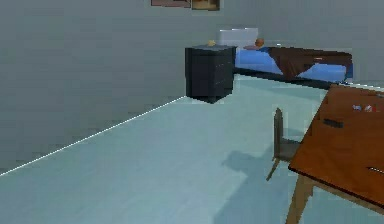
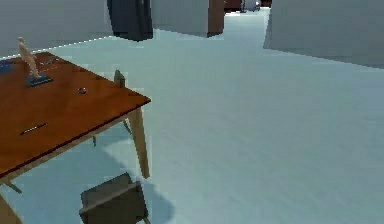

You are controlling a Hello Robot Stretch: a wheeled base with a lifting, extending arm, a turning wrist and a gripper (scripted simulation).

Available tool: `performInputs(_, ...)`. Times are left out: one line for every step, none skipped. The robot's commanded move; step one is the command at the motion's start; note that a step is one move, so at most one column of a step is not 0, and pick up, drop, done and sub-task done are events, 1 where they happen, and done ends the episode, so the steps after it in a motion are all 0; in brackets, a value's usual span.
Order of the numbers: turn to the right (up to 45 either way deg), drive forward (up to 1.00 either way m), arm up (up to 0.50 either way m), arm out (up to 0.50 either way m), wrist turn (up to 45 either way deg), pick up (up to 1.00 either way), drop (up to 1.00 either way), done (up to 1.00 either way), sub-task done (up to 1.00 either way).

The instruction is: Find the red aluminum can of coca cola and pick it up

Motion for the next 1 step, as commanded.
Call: performInputs(0.0,1.0,0.0,0.0,0.0,0.0,0.0,0.0,0.0)
